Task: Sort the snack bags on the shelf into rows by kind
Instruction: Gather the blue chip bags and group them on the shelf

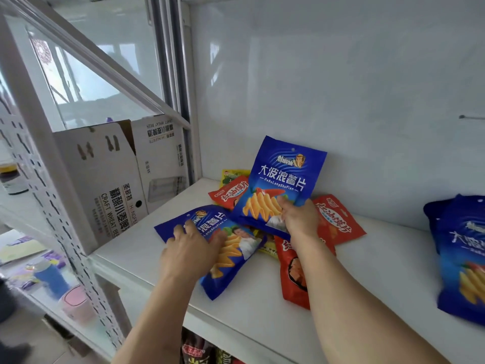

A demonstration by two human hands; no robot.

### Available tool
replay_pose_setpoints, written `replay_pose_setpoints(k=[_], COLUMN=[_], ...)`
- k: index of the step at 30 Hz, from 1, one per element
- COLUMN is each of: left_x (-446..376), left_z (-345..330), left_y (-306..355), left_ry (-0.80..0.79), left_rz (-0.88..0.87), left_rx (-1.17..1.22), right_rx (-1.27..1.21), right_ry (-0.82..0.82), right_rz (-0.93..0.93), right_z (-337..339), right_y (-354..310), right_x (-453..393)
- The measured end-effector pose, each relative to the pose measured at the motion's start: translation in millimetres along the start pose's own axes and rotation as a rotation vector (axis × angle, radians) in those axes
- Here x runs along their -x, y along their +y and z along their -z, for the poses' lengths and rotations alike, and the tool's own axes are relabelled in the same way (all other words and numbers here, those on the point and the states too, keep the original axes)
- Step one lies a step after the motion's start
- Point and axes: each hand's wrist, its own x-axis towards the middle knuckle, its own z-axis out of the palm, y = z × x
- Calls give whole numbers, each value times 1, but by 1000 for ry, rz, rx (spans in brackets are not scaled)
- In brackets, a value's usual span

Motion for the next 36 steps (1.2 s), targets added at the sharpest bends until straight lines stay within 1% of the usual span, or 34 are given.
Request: replay_pose_setpoints(k=[3,5,7,11,15,17,22,26,29,32,34,36], left_x=[-7,-14,-19,-24,-33,-35,-31,-30,-34,-38,-37,-36], left_z=[-5,-1,6,13,20,22,20,18,18,20,22,23], left_y=[-9,-17,-23,-31,-36,-38,-35,-37,-42,-46,-50,-55], left_ry=[9,59,71,-33,-104,-107,-58,36,-9,-75,-84,-87], left_rz=[-35,-9,44,97,10,-56,-158,-147,-99,-101,-107,-98], left_rx=[-16,-77,-143,-184,-241,-173,154,329,458,509,493,427], right_rx=[-7,0,27,91,145,136,53,-16,-58,-51,-44,-36], right_ry=[-3,-2,3,34,47,52,100,163,164,167,166,173], right_rz=[-23,-36,-26,40,64,43,38,-40,-63,-51,-48,-61], right_z=[1,1,-1,-7,-14,-16,-12,-5,0,1,-1,-3], right_y=[1,-1,-2,-8,-9,-8,-12,-17,-16,-16,-16,-15], right_x=[2,2,3,7,14,18,28,30,37,49,58,66])
